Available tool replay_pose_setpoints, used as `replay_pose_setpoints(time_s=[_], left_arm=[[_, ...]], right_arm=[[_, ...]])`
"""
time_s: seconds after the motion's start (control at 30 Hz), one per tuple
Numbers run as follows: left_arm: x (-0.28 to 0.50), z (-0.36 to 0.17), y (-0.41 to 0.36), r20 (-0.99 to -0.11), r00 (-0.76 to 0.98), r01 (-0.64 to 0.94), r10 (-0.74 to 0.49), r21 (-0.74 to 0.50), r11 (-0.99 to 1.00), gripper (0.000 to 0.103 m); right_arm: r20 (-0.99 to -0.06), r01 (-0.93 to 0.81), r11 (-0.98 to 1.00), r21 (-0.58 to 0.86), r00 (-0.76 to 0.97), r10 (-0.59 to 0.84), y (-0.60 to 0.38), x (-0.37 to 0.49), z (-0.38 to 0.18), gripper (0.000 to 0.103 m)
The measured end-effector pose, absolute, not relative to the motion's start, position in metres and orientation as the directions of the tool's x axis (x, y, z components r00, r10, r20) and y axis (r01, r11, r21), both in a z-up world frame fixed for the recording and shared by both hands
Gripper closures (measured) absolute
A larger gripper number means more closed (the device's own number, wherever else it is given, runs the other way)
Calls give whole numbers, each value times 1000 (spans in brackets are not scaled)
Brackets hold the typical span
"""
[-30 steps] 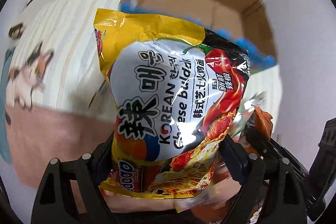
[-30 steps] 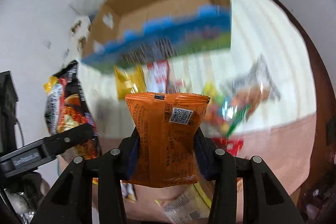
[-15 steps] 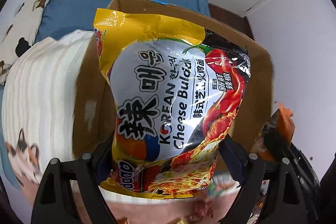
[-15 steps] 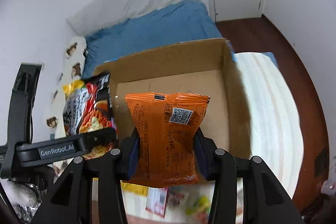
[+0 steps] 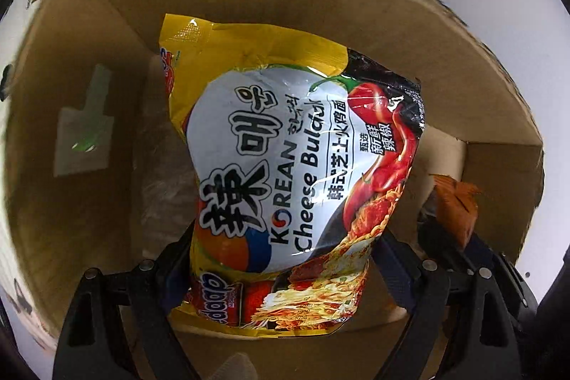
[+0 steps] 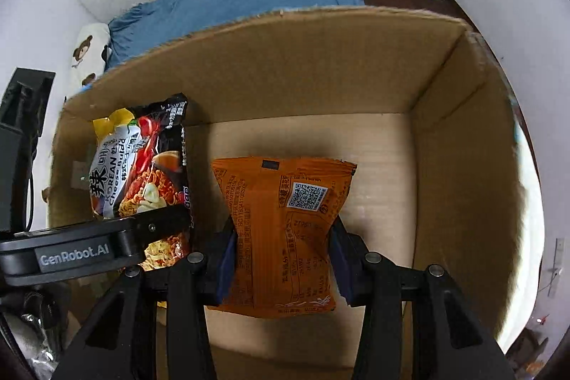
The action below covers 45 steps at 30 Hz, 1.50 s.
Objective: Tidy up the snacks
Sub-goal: 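Carry both packets into the cardboard box and open both tools, then grasp the panda snack bag with left tool while right tool grasps yellow biscuit bag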
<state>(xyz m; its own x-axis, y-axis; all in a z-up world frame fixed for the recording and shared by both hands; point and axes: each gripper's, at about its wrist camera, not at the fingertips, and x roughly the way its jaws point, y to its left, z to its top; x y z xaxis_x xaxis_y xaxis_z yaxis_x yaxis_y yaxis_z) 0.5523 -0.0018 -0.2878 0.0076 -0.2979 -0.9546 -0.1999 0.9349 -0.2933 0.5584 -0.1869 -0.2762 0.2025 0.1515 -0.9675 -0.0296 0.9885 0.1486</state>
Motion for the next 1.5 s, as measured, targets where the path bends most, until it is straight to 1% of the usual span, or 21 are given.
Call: replay_pose_setpoints(time_s=[0.07, 0.1, 0.13, 0.17, 0.2, 0.3, 0.4, 0.5, 0.67, 0.9, 1.03, 1.27, 1.5], left_arm=[[553, -280, -11, -958, 13, -195, -286, -282, 939, 14], [551, -274, -16, -960, 19, -190, -278, -277, 942, 13], [550, -272, -16, -962, 28, -189, -272, -272, 943, 12], [549, -270, -16, -961, 37, -189, -275, -277, 942, 12], [554, -271, -9, -960, 37, -185, -278, -280, 942, 12], [550, -263, -7, -957, 47, -176, -286, -290, 941, 12], [545, -252, -7, -961, 62, -151, -268, -274, 950, 12], [538, -227, -12, -962, 101, -125, -255, -267, 956, 12], [513, -171, -14, -952, 220, -89, -212, -236, 968, 11], [454, -124, -16, -928, 352, -54, -120, -148, 988, 11], [430, -114, -22, -915, 395, -39, -81, -105, 994, 12], [387, -101, -30, -893, 444, -34, -71, -96, 995, 12], [345, -92, -23, -883, 460, -58, -92, -134, 989, 12]], right_arm=[[-974, -41, 991, 131, 181, 136, -187, 564, -287, 47], [-977, -57, 992, 116, 171, 124, -186, 567, -291, 34], [-979, -66, 992, 109, 166, 118, -185, 567, -292, 17], [-980, -73, 991, 111, 158, 121, -184, 568, -295, 11], [-980, -77, 989, 124, 145, 134, -186, 569, -297, 9], [-981, -73, 990, 120, 143, 130, -189, 570, -302, 8], [-980, -65, 989, 129, 141, 138, -194, 568, -297, 8], [-975, -59, 988, 144, 160, 151, -200, 562, -285, 7], [-963, -57, 988, 143, 225, 152, -193, 530, -242, 7], [-942, -57, 992, 116, 311, 128, -189, 477, -198, 7], [-932, -54, 993, 101, 346, 113, -193, 449, -183, 7], [-906, -62, 995, 74, 414, 93, -192, 403, -151, 7], [-898, -64, 991, 115, 420, 131, -192, 357, -138, 7]])
